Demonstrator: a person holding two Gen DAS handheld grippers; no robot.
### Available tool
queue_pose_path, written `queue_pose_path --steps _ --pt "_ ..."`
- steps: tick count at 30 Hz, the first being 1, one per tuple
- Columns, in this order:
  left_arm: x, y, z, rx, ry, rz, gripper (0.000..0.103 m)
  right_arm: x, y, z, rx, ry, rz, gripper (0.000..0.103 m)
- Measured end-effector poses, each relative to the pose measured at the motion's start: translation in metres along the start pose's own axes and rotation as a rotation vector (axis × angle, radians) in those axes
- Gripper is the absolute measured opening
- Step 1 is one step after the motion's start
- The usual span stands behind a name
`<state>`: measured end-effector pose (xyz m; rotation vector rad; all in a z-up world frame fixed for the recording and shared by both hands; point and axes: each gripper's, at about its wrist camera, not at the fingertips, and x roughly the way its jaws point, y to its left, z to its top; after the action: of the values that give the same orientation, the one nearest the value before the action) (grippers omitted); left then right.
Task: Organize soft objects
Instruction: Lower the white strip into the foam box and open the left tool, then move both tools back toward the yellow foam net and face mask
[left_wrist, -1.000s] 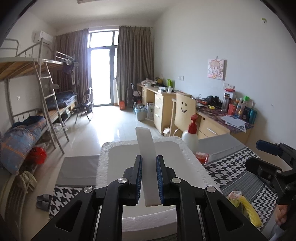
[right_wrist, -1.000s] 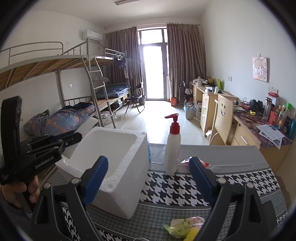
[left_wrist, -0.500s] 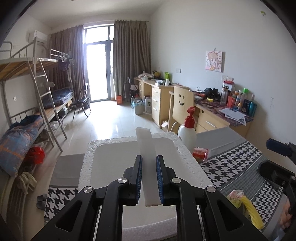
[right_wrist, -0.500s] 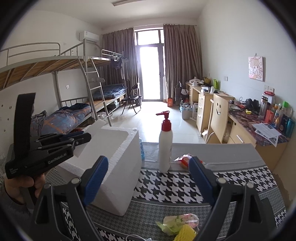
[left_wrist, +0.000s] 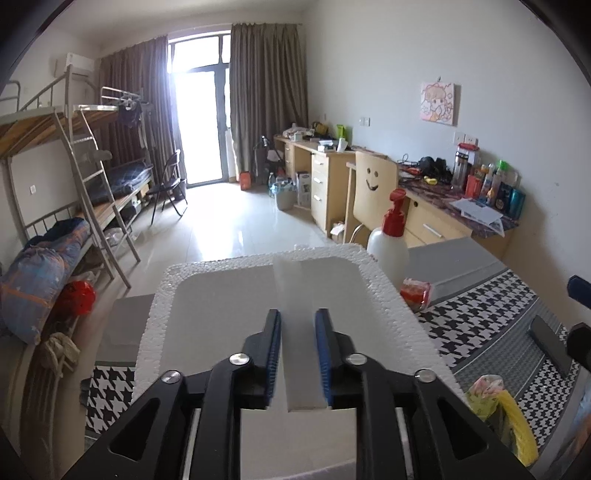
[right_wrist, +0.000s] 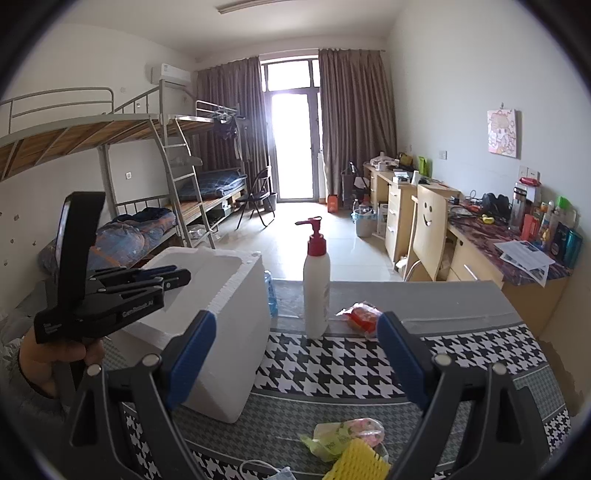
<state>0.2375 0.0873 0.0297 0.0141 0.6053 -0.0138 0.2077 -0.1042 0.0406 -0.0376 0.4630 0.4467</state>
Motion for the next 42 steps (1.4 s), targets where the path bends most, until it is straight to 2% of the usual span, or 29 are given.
queue_pose_path --steps 1,2,3,5,9,19,23,29,33,37,42 --pt "0.001 -0.002 -0.001 0.002 0.004 0.009 0.029 0.000 -0.001 0.000 0.003 0.000 0.001 0.091" --pt "0.001 -0.002 -0.001 0.004 0.008 0.016 0.046 -0.001 -0.001 -0.001 0.003 -0.001 -0.001 0.091" --pt "0.001 -0.002 -0.001 0.007 0.008 0.017 0.068 -0.002 -0.001 -0.001 0.003 -0.002 -0.003 0.091" --pt "-0.005 0.001 -0.001 -0.006 -0.023 0.010 0.086 -0.002 -0.001 -0.001 0.005 -0.004 -0.001 0.091" --pt "-0.015 0.002 -0.001 0.002 -0.051 0.021 0.102 -0.003 0.000 0.000 0.004 -0.004 -0.005 0.091" --pt "-0.030 -0.003 -0.006 -0.005 -0.063 0.002 0.102 -0.008 0.001 -0.002 0.008 -0.007 0.000 0.091" --pt "-0.039 -0.007 -0.009 -0.009 -0.080 0.044 0.102 -0.012 0.000 -0.004 0.010 -0.014 0.001 0.091" --pt "-0.051 -0.010 -0.015 -0.018 -0.089 0.041 0.102 -0.020 0.002 -0.007 0.013 -0.020 0.008 0.091" --pt "-0.054 -0.006 -0.017 -0.085 -0.078 0.016 0.102 -0.026 0.003 -0.009 0.011 -0.026 0.013 0.091" --pt "-0.060 -0.010 -0.021 -0.085 -0.100 0.033 0.102 -0.034 0.002 -0.011 0.012 -0.040 0.017 0.091" --pt "-0.063 -0.015 -0.028 -0.083 -0.088 0.032 0.102 -0.041 0.000 -0.014 0.016 -0.046 0.016 0.091"
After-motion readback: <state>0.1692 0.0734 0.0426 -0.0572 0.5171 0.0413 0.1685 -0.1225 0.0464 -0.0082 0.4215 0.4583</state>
